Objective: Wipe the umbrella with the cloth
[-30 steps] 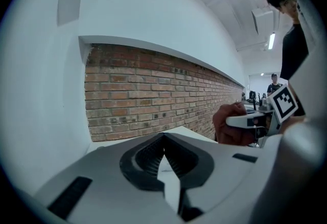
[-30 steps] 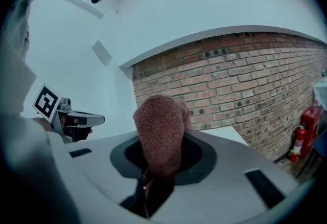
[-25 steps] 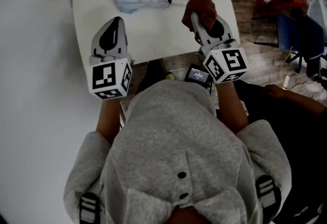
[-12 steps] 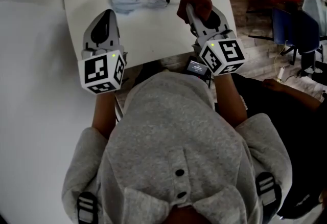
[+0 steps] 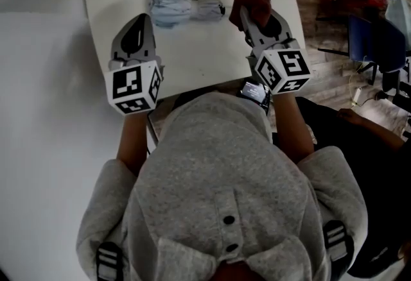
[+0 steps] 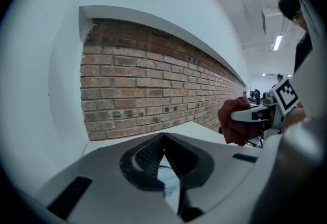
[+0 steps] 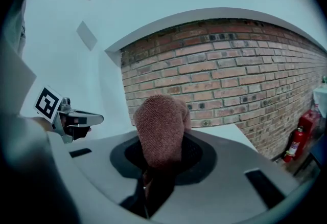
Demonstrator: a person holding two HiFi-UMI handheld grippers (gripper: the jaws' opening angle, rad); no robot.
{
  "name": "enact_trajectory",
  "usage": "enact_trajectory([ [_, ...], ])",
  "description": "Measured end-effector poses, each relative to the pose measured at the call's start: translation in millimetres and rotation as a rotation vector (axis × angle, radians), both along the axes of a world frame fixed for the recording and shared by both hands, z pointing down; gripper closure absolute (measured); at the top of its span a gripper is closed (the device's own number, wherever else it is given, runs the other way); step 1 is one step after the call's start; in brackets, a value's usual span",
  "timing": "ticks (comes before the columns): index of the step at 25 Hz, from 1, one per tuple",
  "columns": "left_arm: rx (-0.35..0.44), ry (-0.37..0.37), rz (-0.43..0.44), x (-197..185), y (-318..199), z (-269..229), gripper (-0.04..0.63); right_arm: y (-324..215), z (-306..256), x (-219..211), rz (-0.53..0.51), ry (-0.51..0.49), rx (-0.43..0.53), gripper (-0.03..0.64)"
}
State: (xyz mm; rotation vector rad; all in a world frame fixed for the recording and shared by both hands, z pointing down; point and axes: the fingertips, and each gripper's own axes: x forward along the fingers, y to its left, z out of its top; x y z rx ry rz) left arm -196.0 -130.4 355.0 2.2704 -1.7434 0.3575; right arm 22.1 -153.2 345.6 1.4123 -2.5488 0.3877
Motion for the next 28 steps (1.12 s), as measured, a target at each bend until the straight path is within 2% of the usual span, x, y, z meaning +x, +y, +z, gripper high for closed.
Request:
enact_trajectory([
  [11,-0.074,0.025,0.022,-19.6,-29.0,38.4,0.580,-20.8,35.7,-4.1,0.061,0.094,-0.075,0.515],
  [15,-0.080,0.032,0.008,-26.9,-44.7,57.7,0.580,-42.3,49.6,-14.4,0.063,0.113,-0.070,0.515],
  [20,-0.122,0.011,0.007,-26.4,-47.7,72.3,0.580,-42.7,69.3,-22.9,0.053,0.140,-0.118,0.515],
  [25,-0.144,-0.015,-0.028,-29.0,-57.3,87.4,0.580,-53.7,103.0,-34.1,0.044,0.240,-0.163,0.515],
  [28,-0.181,-0.036,-0.037,-34.1,-59.9,106.3,0.580,-56.5,118.7,-46.5,0.033,0.256,-0.199,0.515],
])
